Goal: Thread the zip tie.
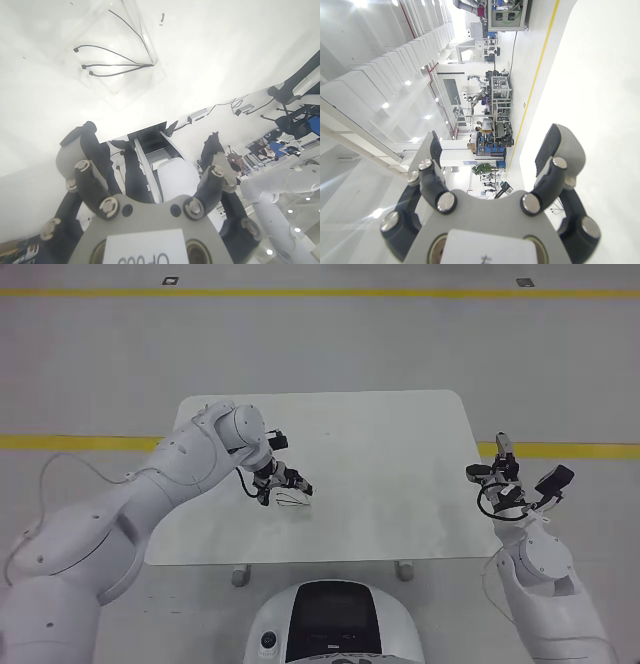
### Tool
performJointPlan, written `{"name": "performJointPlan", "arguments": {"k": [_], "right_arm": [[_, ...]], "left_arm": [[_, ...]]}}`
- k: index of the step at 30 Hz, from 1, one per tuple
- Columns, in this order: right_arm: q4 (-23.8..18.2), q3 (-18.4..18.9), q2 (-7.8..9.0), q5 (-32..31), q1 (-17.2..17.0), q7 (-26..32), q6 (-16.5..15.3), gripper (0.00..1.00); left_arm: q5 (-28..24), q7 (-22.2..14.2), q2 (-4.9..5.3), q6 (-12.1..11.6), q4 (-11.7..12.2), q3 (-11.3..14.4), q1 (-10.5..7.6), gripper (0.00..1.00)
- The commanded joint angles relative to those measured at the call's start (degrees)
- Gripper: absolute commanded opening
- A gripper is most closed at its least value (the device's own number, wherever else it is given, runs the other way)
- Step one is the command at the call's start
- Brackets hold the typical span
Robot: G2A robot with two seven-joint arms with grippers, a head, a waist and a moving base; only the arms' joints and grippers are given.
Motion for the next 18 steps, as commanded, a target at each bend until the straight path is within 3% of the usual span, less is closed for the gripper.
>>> {"name": "performJointPlan", "arguments": {"k": [1, 3, 5, 18], "right_arm": [[0.0, 0.0, 0.0, 0.0, 0.0, 0.0, 0.0, 1.0], [0.0, 0.0, 0.0, 0.0, 0.0, 0.0, 0.0, 1.0], [0.0, 0.0, 0.0, 0.0, 0.0, 0.0, 0.0, 1.0], [0.0, 0.0, 0.0, 0.0, 0.0, 0.0, 0.0, 1.0]], "left_arm": [[0.04, -0.63, -0.32, 0.0, 2.4, 0.03, -0.3, 1.0], [0.04, -2.03, -1.15, 0.0, 4.45, 0.03, -0.76, 1.0], [-0.07, -2.05, -1.61, 0.0, 4.77, 0.03, -1.17, 1.0], [0.57, -1.3, -1.91, 0.0, 5.06, 0.03, -0.61, 1.0]]}}
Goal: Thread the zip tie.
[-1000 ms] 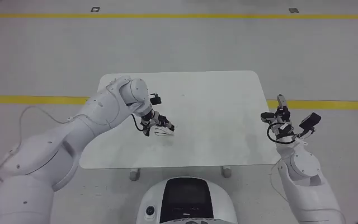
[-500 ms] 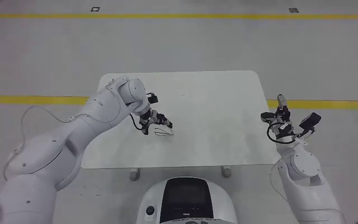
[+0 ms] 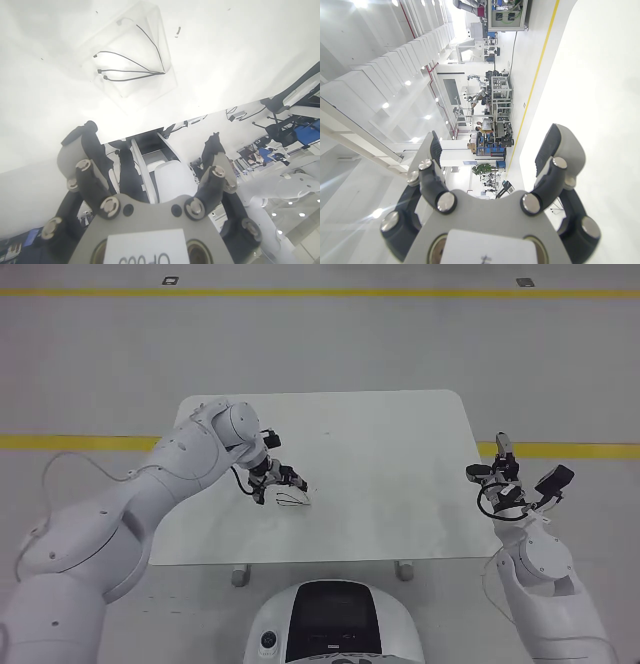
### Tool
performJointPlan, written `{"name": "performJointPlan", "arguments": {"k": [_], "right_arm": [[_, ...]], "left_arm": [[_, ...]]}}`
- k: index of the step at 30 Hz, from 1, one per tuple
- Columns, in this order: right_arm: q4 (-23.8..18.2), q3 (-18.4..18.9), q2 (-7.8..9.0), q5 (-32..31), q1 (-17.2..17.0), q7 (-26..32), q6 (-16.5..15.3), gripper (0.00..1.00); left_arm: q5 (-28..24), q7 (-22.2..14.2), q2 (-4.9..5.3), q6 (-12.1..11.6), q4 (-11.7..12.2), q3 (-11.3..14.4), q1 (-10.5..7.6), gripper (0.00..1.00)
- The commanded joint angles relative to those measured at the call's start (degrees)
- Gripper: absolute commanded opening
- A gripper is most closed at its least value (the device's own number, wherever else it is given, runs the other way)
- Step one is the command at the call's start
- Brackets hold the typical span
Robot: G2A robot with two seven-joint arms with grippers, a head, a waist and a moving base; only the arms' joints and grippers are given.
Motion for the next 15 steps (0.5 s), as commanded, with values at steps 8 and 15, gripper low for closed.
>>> {"name": "performJointPlan", "arguments": {"k": [8, 15], "right_arm": [[0.0, 0.0, 0.0, 0.0, 0.0, 0.0, 0.0, 1.0], [0.0, 0.0, 0.0, 0.0, 0.0, 0.0, 0.0, 1.0]], "left_arm": [[0.37, 0.12, -0.04, 0.0, -0.02, 0.01, -0.06, 1.0], [1.53, 1.92, -0.31, 0.0, -0.2, -0.01, -0.21, 0.81]]}}
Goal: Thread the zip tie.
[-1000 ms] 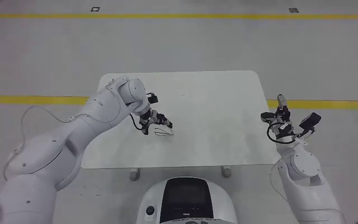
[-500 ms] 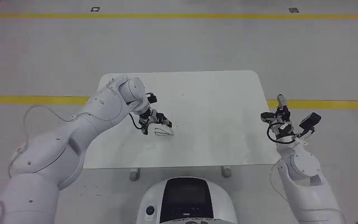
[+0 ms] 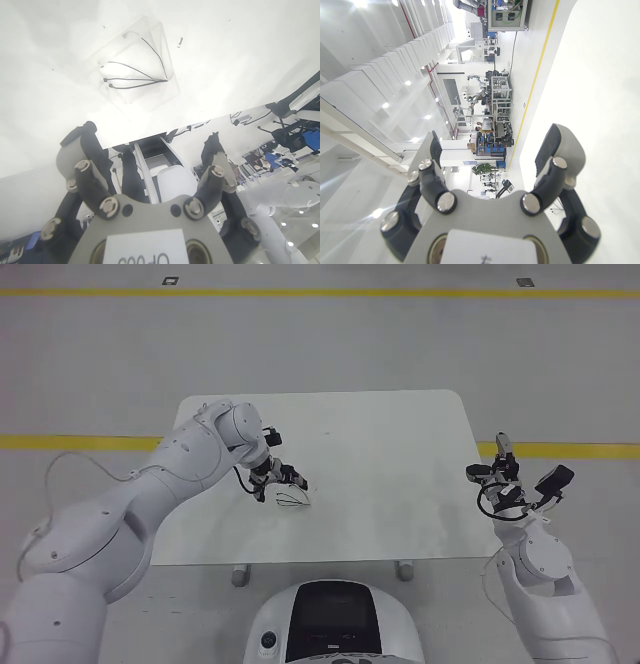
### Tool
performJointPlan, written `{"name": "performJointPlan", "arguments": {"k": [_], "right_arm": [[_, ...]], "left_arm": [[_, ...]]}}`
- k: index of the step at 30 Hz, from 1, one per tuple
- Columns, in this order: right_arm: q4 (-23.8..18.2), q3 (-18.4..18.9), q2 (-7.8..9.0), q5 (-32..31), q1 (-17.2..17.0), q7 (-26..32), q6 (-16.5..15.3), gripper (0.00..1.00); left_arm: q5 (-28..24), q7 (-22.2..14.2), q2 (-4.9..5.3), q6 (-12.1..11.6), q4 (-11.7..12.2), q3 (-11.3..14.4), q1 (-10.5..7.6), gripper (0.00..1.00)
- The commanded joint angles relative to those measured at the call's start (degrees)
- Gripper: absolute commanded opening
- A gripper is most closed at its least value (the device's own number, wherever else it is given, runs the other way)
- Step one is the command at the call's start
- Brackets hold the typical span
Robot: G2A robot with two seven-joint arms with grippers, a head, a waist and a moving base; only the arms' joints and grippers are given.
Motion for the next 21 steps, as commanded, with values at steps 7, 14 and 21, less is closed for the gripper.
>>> {"name": "performJointPlan", "arguments": {"k": [7, 14, 21], "right_arm": [[0.0, 0.0, 0.0, 0.0, 0.0, 0.0, 0.0, 1.0], [0.0, 0.0, 0.0, 0.0, 0.0, 0.0, 0.0, 1.0], [0.0, 0.0, 0.0, 0.0, 0.0, 0.0, 0.0, 1.0]], "left_arm": [[0.06, 0.41, -0.87, 0.0, 3.11, 0.01, -0.42, 0.28], [-0.09, 0.09, -2.38, 0.0, 5.88, 0.01, 0.05, 0.06], [-0.22, -0.16, -4.71, 0.0, 8.54, 0.01, 0.51, 0.01]]}}
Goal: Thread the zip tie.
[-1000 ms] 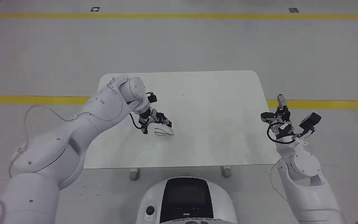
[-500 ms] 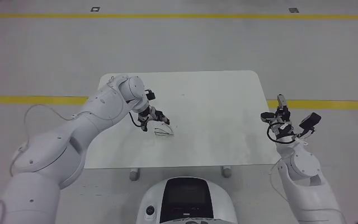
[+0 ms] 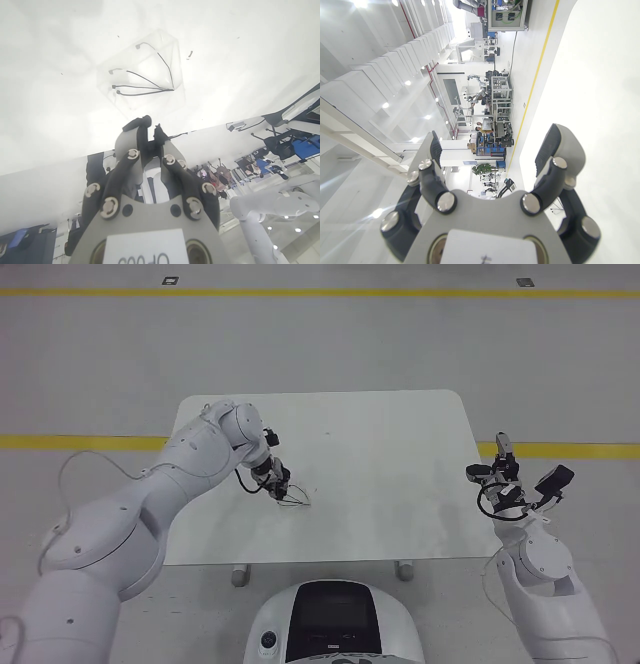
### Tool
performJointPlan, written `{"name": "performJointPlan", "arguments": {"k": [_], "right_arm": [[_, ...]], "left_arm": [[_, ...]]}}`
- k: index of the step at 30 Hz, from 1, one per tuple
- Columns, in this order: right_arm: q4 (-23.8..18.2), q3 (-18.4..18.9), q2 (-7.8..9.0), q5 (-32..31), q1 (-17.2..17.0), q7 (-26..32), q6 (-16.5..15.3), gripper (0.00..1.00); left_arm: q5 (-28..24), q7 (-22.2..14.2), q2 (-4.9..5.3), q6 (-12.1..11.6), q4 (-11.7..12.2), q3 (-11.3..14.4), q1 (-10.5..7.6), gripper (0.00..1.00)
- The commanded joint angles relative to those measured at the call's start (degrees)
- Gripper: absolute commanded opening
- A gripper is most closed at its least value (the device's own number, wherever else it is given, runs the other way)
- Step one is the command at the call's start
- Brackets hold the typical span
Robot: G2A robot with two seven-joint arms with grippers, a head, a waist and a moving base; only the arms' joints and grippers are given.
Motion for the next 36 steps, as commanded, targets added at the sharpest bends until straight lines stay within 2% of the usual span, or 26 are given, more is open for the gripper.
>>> {"name": "performJointPlan", "arguments": {"k": [1, 6, 13, 16, 21, 26, 32, 36], "right_arm": [[0.0, 0.0, 0.0, 0.0, 0.0, 0.0, 0.0, 1.0], [0.0, 0.0, 0.0, 0.0, 0.0, 0.0, 0.0, 1.0], [0.0, 0.0, 0.0, 0.0, 0.0, 0.0, 0.0, 1.0], [0.0, 0.0, 0.0, 0.0, 0.0, 0.0, 0.0, 1.0], [0.0, 0.0, 0.0, 0.0, 0.0, 0.0, 0.0, 1.0], [0.0, 0.0, 0.0, 0.0, 0.0, 0.0, 0.0, 1.0], [0.0, 0.0, 0.0, 0.0, 0.0, 0.0, 0.0, 1.0], [0.0, 0.0, 0.0, 0.0, 0.0, 0.0, 0.0, 1.0]], "left_arm": [[-0.13, -0.09, -0.73, 0.0, 0.75, 0.0, 0.09, 0.01], [0.83, -0.99, -2.76, 0.0, 3.21, 0.0, 0.81, 0.04], [3.24, -1.61, -6.28, 0.0, 8.57, 0.0, 1.56, 0.07], [3.68, -1.53, -7.78, 0.0, 10.8, 0.0, 1.56, 0.13], [3.68, -1.28, -9.96, 0.0, 14.36, 0.0, 1.34, 0.13], [3.86, -0.94, -11.81, 0.0, 17.75, 0.0, 1.43, 0.12], [3.8, -0.2, -13.79, 0.0, 21.92, 0.0, 1.65, 0.22], [3.13, 0.53, -14.91, 0.0, 23.96, -0.11, 1.61, 0.23]]}}
